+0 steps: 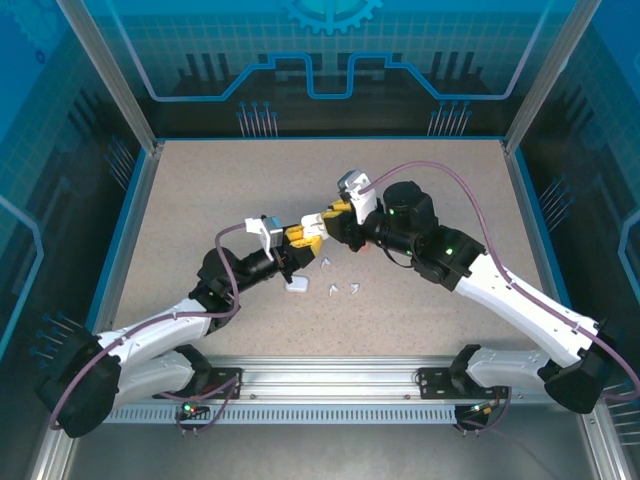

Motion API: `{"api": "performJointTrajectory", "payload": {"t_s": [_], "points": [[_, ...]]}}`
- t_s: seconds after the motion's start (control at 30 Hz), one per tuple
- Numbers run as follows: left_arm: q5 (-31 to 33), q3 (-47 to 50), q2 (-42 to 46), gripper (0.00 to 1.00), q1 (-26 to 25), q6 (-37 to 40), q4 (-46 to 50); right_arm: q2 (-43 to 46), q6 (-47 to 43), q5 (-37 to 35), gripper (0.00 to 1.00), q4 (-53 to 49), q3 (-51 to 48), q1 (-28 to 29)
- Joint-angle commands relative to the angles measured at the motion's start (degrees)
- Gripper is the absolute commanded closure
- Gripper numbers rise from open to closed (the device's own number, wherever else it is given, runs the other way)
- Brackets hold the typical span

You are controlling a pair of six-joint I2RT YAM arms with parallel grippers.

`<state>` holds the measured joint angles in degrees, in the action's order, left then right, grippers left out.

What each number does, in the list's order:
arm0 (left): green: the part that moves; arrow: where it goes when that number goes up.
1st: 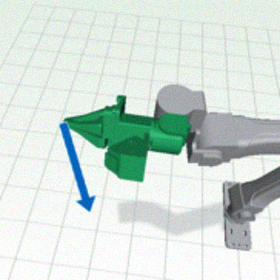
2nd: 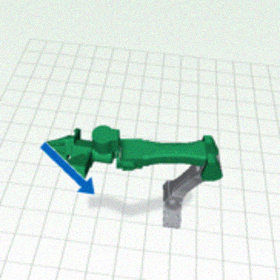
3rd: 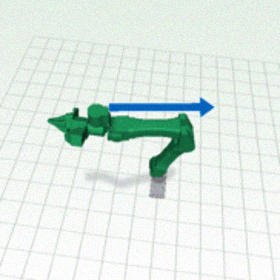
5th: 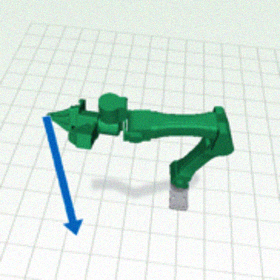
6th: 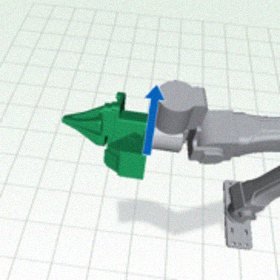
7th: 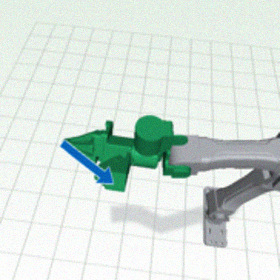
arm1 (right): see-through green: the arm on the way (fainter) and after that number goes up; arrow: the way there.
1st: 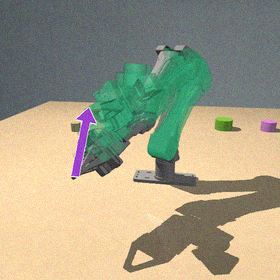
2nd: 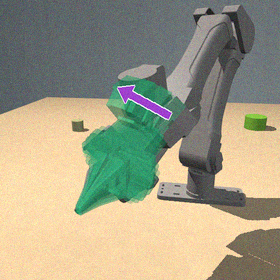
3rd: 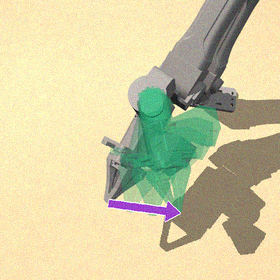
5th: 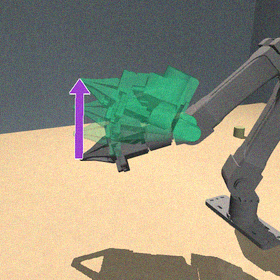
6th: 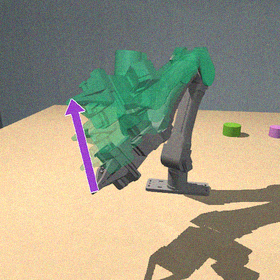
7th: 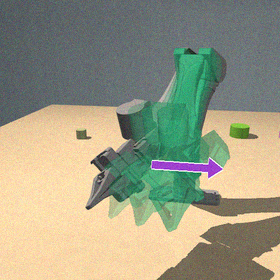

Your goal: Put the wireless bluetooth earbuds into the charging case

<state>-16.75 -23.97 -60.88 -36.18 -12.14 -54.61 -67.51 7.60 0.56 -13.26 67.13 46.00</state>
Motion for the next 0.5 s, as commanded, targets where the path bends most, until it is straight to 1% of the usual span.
{"api": "performJointTrajectory", "payload": {"t_s": [0.0, 0.47], "points": [[-0.56, -2.13, 0.16, 0.95, -0.61, -1.13, -2.89, 0.18, -0.23, -0.73, 0.75, 2.37, -1.11, 0.96], [0.13, -2.41, 0.18, 0.95, -0.71, -2.17, -2.89, -0.96, -1.33, -3.85, 0.75, 2.71, -1.74, 2.23]]}}
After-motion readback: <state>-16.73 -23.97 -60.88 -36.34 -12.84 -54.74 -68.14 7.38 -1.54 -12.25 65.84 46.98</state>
